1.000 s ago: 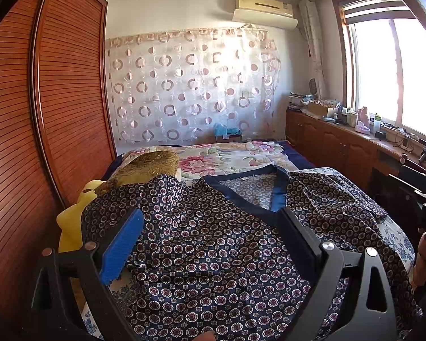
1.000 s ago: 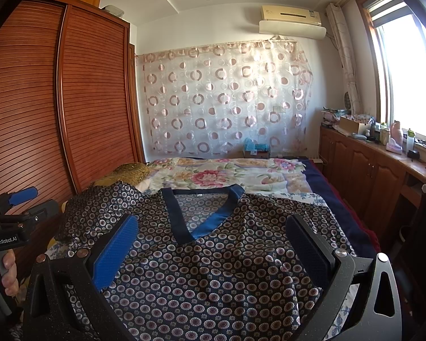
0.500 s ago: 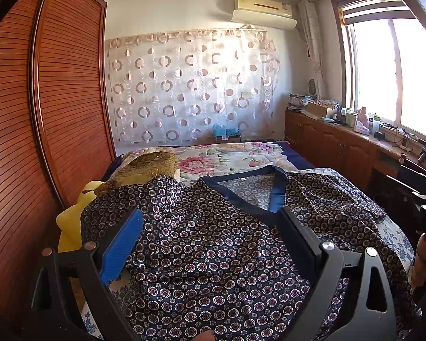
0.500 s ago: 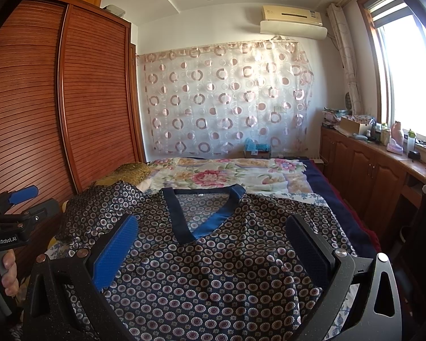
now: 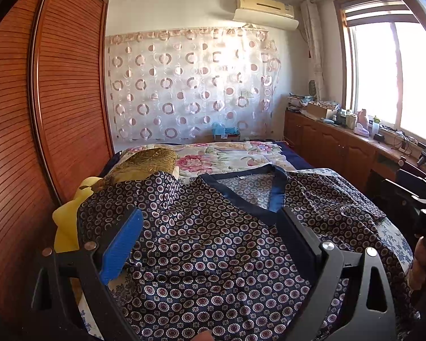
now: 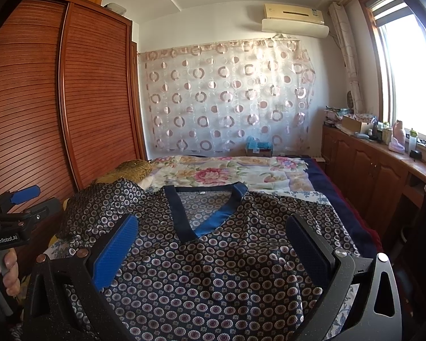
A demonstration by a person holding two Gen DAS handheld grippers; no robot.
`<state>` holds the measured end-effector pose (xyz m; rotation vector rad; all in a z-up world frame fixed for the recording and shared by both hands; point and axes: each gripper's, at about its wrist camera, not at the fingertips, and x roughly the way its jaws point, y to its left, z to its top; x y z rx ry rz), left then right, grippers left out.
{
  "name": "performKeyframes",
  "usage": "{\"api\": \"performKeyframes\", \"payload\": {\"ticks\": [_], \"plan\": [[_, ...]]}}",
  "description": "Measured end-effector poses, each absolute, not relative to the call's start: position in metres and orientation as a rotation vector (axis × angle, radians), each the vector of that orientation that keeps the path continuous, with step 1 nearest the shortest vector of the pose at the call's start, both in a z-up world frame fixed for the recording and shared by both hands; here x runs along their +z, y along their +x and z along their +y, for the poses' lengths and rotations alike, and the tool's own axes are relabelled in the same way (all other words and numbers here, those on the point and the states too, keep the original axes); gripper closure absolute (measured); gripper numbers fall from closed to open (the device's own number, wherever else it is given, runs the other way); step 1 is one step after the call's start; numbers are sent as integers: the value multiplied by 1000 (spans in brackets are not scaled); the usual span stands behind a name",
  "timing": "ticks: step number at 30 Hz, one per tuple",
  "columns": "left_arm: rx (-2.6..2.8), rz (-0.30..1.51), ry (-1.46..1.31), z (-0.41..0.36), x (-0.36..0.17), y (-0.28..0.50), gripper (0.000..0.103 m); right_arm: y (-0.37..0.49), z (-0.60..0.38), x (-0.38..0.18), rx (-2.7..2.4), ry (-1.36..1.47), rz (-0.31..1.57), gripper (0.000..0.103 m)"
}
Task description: Fold small clothes
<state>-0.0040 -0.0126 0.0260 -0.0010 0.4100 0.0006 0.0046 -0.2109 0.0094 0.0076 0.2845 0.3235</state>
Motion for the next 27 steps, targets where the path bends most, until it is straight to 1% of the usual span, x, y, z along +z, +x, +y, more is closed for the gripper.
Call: {"api": "performKeyframes", "payload": {"ticks": [7, 19, 27], "plan": [[24, 361, 2, 1, 6, 11, 8, 14, -203, 7, 327, -4, 300, 0], [23, 404, -33, 41, -27, 66, 8, 36, -184, 14, 371, -16, 300, 0], [8, 544, -49, 90, -44, 88, 8, 80, -164, 7, 431, -70, 330, 0]]}}
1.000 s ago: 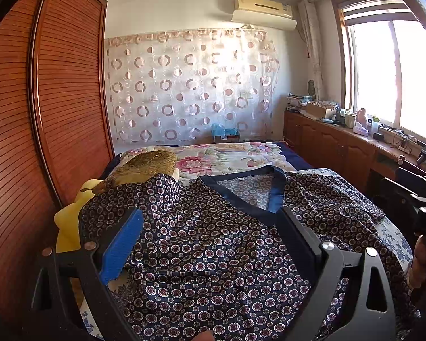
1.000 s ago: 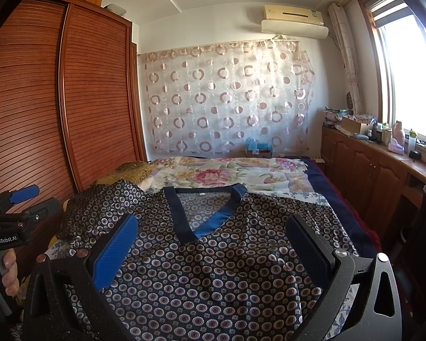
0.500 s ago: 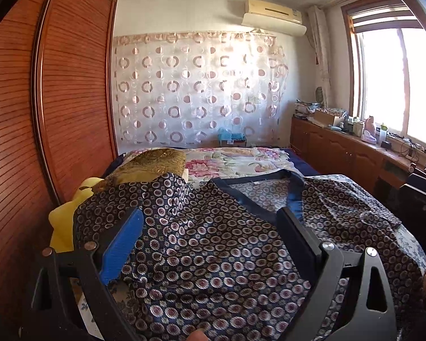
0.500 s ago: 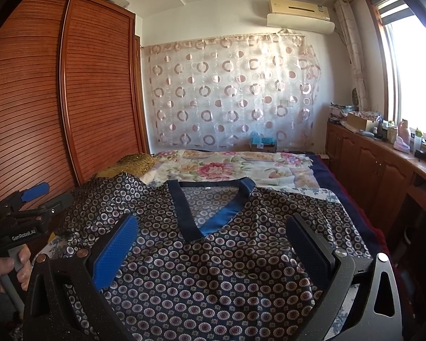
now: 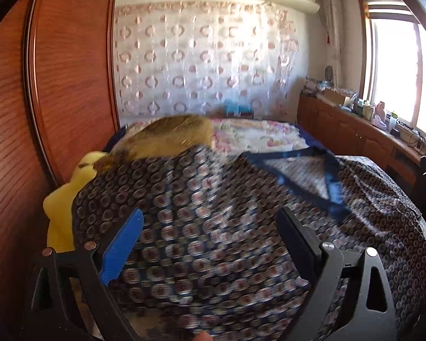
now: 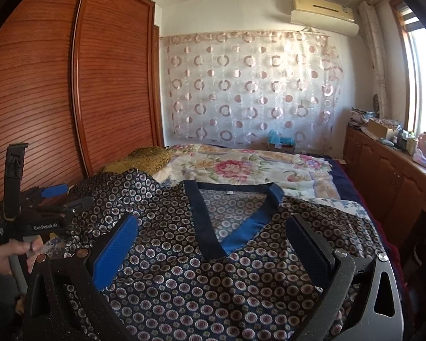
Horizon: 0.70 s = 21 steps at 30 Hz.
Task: Fold small clothes
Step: 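Grasp the shirt's side edge with the left gripper and lift it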
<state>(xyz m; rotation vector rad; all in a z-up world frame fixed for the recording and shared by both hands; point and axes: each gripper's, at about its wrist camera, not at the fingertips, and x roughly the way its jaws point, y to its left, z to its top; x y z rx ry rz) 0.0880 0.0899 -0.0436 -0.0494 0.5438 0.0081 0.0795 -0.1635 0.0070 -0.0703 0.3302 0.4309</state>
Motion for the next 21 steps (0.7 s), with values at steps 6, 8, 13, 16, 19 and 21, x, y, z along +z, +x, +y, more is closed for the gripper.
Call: {"api": "performKeyframes", "payload": {"ticks": [6, 8, 13, 16, 19, 21], "plan": [[22, 618, -96, 147, -53, 86, 8, 121, -134, -11, 538, -131, 436, 0], [38, 648, -128, 167, -58, 83, 12, 134, -124, -20, 571, -158, 477, 0], [76, 725, -177, 200, -79, 86, 14, 163, -109, -32, 630, -203, 560, 0], [98, 774, -225, 216, -96, 86, 14, 178, -103, -36, 648, -229, 591, 0], [84, 838, -289, 226, -116, 92, 14, 193, -93, -38, 659, -250, 613, 0], [58, 872, -322, 228, -128, 93, 14, 194, -86, -41, 666, -257, 619, 0]]}}
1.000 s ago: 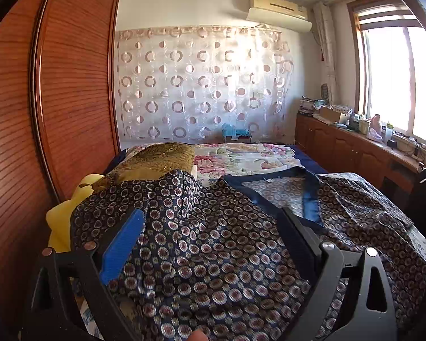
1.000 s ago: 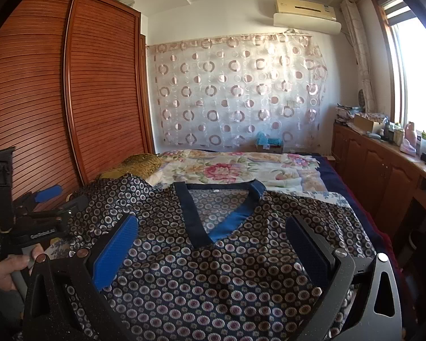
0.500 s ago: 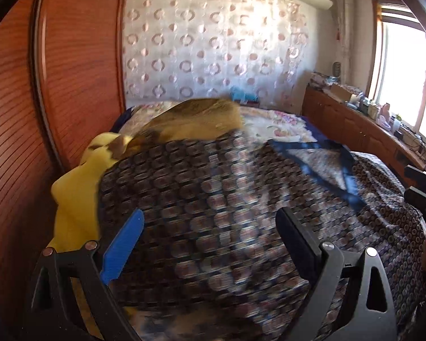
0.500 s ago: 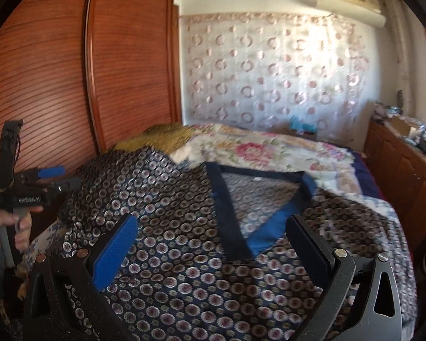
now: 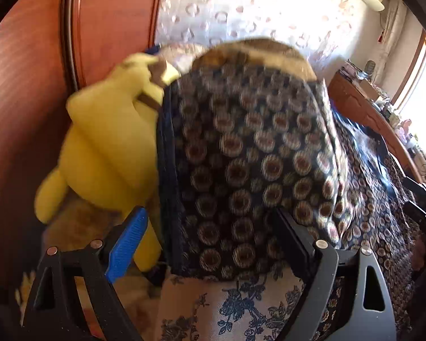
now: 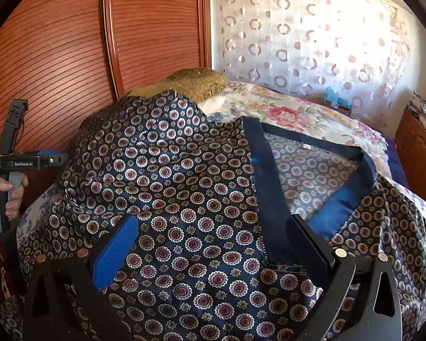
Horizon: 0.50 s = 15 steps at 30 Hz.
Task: Fold small clothes
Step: 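Grasp the shirt's side edge with the left gripper and lift it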
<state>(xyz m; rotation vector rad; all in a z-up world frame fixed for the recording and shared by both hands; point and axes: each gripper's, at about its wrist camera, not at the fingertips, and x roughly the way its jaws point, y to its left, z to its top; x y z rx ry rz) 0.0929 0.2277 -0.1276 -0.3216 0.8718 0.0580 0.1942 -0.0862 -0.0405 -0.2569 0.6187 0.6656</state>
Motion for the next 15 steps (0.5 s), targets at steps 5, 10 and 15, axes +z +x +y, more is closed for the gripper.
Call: {"api": "performKeyframes", "payload": {"ticks": [5, 10, 15], "plan": [[12, 914, -369, 228, -142, 92, 29, 200, -82, -42, 682, -260, 621, 0], [17, 878, -330, 220, -129, 80, 72, 197, -79, -45, 681, -249, 610, 0], [49, 836, -214, 203, -109, 68, 99, 191, -84, -45, 679, -237, 607, 0]]}}
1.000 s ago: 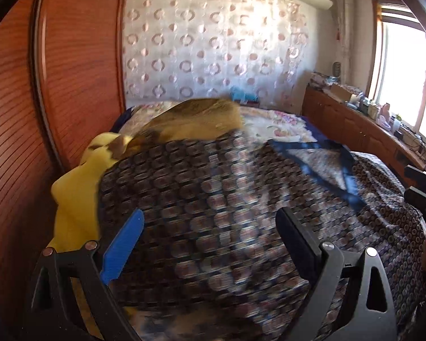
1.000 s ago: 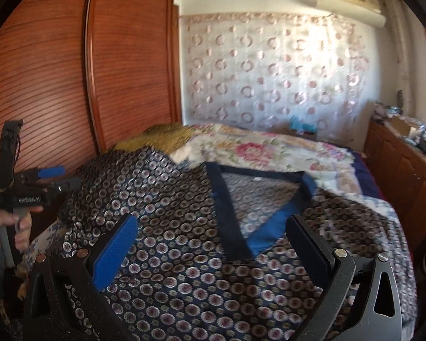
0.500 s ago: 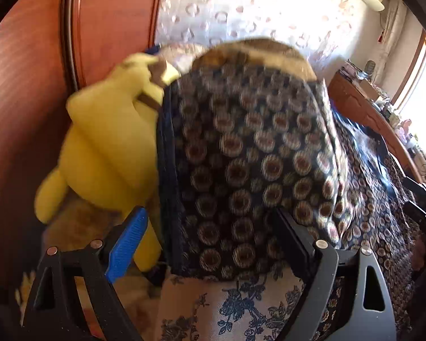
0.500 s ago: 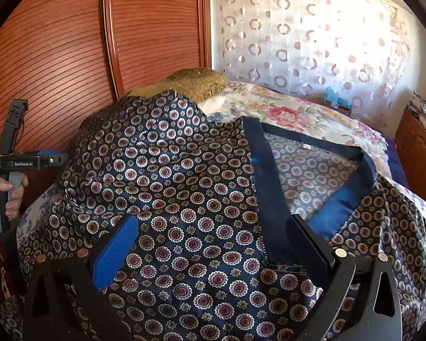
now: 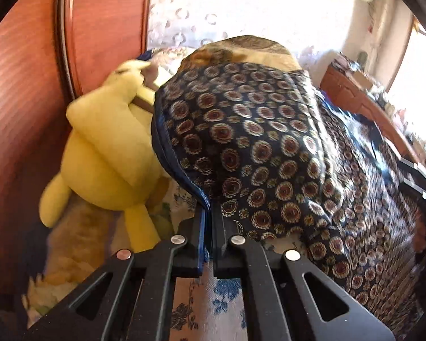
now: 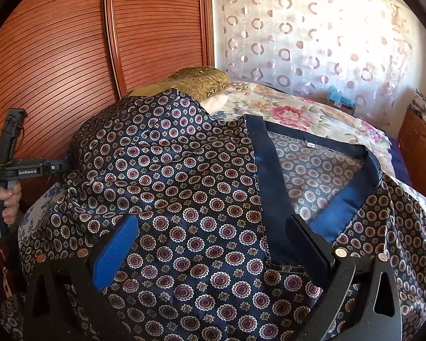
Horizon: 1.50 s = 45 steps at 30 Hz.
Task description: Fold small clothes
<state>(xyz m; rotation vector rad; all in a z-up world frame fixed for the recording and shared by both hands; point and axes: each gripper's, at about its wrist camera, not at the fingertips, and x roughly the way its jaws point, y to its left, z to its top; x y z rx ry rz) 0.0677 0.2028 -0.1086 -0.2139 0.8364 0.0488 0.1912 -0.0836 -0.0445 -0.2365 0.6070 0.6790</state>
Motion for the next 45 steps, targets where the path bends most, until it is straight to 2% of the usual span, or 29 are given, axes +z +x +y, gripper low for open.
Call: {"api": "performKeyframes", "payload": {"ticks": [5, 12, 18, 20, 26, 27, 29, 32, 37, 40, 45], "plan": [[11, 737, -162, 182, -69, 58, 99, 185, -86, -43, 674, -229, 597, 0], [-216, 603, -49, 107, 7, 103, 99, 176, -103, -36, 629, -221, 579, 0], [-352, 640, -30, 64, 10, 100, 99, 171, -134, -27, 562, -178, 562, 0], [-345, 657, -24, 61, 8, 94, 86, 169, -140, -29, 550, -169, 569, 0], [-245, 631, 6, 80, 10, 74, 36, 172, -130, -34, 580, -180, 598, 0], [-228, 630, 2, 87, 9, 72, 24, 173, -126, -33, 595, -182, 598, 0], [-196, 628, -14, 103, 4, 67, 22, 173, -118, -31, 625, -187, 600, 0], [-124, 641, -25, 126, -7, 58, 22, 180, -103, -25, 695, -200, 601, 6], [-28, 668, -67, 155, -31, 50, 22, 193, -59, -20, 812, -267, 602, 23], [8, 679, -103, 171, -42, 45, 22, 197, -27, -21, 892, -307, 609, 29], [42, 675, -134, 188, -48, 39, 22, 202, 30, -33, 1012, -380, 614, 30]]}}
